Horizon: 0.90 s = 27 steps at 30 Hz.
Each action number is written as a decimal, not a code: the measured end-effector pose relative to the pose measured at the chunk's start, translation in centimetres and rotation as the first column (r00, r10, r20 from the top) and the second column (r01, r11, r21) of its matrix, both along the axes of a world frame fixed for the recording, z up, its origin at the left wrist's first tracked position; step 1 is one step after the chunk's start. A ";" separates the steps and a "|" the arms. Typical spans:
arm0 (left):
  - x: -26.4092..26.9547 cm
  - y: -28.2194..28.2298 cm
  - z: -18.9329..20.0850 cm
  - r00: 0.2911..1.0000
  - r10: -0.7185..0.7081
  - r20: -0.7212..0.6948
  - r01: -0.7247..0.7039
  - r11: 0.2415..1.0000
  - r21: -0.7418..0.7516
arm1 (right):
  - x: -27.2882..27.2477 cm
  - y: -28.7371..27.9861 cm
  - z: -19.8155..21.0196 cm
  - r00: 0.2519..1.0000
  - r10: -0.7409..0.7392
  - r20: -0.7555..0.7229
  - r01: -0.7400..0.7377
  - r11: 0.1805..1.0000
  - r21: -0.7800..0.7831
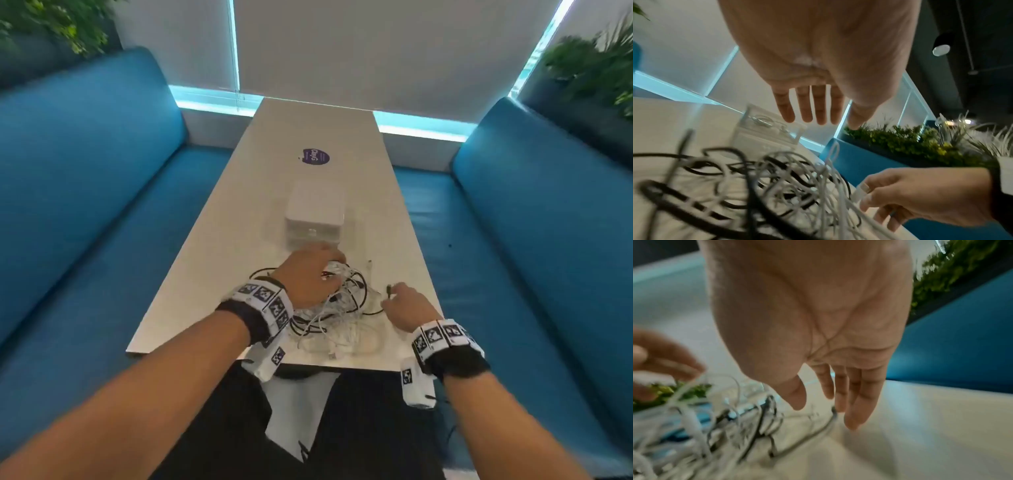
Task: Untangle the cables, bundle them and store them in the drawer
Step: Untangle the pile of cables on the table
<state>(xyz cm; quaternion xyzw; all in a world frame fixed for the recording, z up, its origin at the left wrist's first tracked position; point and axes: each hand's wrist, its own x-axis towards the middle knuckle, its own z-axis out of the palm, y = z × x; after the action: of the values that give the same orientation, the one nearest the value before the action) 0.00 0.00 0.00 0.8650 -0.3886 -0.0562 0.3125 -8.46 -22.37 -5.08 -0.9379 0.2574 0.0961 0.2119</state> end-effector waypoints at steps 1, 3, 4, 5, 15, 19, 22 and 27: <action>-0.5 -1.0 -0.3 0.997 -0.064 0.031 0.061 0.995 0.076 | 0.2 0.5 -0.2 1.000 0.003 -0.026 -0.004 1.000 -0.028; -1.2 -2.5 -1.4 0.980 -0.176 0.091 0.144 0.948 0.284 | 0.5 1.1 -1.0 0.999 -0.036 0.000 0.036 0.998 -0.044; -1.7 -2.8 -2.1 0.975 -0.204 0.089 0.153 0.905 0.398 | 0.6 1.5 -1.2 0.998 -0.056 0.015 0.056 0.998 -0.031; -1.6 -2.9 -3.1 0.969 -0.220 0.109 0.144 0.868 0.474 | 0.7 1.6 -1.6 0.997 -0.071 0.016 0.071 0.997 -0.026; 1.3 -2.3 -3.3 0.962 -0.105 0.250 -0.041 0.854 0.519 | 1.7 1.1 -1.2 0.988 -0.151 0.007 0.151 0.987 -0.054; -0.4 -4.1 -2.9 0.931 -0.142 0.336 0.038 0.953 0.299 | 2.0 1.5 -1.0 0.988 -0.155 0.024 0.155 0.988 0.001; -1.8 -5.8 -3.2 0.981 -0.177 0.075 0.154 0.957 0.247 | 2.0 1.5 -1.1 0.987 -0.159 0.025 0.158 0.987 0.014; -1.9 -5.4 -6.7 0.965 -0.232 0.124 0.139 0.850 0.508 | 1.2 0.5 -1.1 0.977 -0.183 0.113 0.167 0.976 0.141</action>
<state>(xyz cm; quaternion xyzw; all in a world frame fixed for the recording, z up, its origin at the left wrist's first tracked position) -1.92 -5.44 -6.71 0.8756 -0.4700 -0.1051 0.0372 -7.27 -21.83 -6.22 -0.8998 0.3184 0.0348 0.2964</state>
